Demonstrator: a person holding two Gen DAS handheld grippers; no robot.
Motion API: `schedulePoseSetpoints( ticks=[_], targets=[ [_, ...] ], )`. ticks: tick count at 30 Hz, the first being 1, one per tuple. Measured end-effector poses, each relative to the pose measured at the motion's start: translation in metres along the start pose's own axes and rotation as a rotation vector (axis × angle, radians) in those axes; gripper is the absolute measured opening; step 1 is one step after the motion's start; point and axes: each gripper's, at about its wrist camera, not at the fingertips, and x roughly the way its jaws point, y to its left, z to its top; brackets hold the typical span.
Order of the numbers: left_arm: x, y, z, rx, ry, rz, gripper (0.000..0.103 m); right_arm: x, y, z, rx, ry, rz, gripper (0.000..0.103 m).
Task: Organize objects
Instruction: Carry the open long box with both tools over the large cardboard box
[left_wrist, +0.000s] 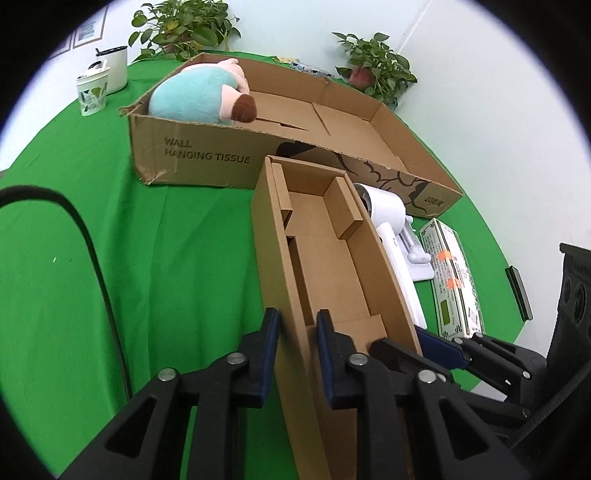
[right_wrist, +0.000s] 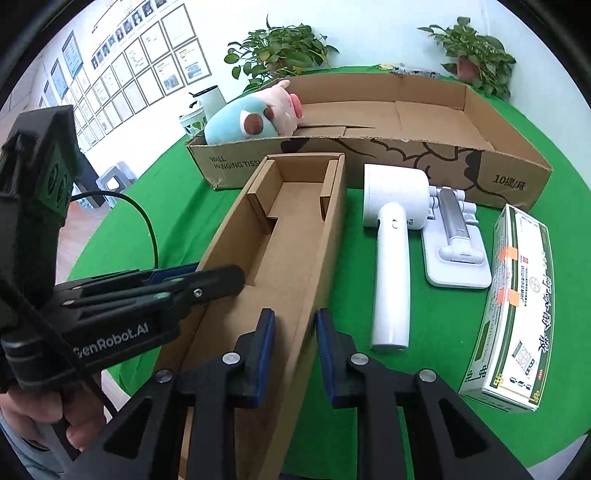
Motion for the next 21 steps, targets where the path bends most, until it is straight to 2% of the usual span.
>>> schedulePoseSetpoints(
  ticks=[5,9,15,18,21],
  targets=[
    [-0.010,-0.006,-0.018,0.001,-0.001,0.017,0.016,-0.007,0.004,-0.010,0.007,0.009,-0.004,0.019],
    [-0.008,-0.006,-0.015,-0.015,0.001,0.021,0.016,-0.006,0.009,-0.009,-0.015,-0.004,-0.037,0.019],
    [-0.008,-0.009,-0.013,-0.001,0.004,0.045,0.015,-0.006,0.007,-0.010,-0.007,-0.012,-0.039,0.018],
    [-0.013,-0.015,-0.012,0.018,-0.026,0.060,0.013,-0.011,0.005,-0.009,0.004,-0.026,-0.046,0.012],
    [-0.026,-0.026,-0.007,0.063,-0.084,0.105,0.012,-0.020,0.005,-0.007,0.004,-0.059,-0.034,0.011]
  ],
)
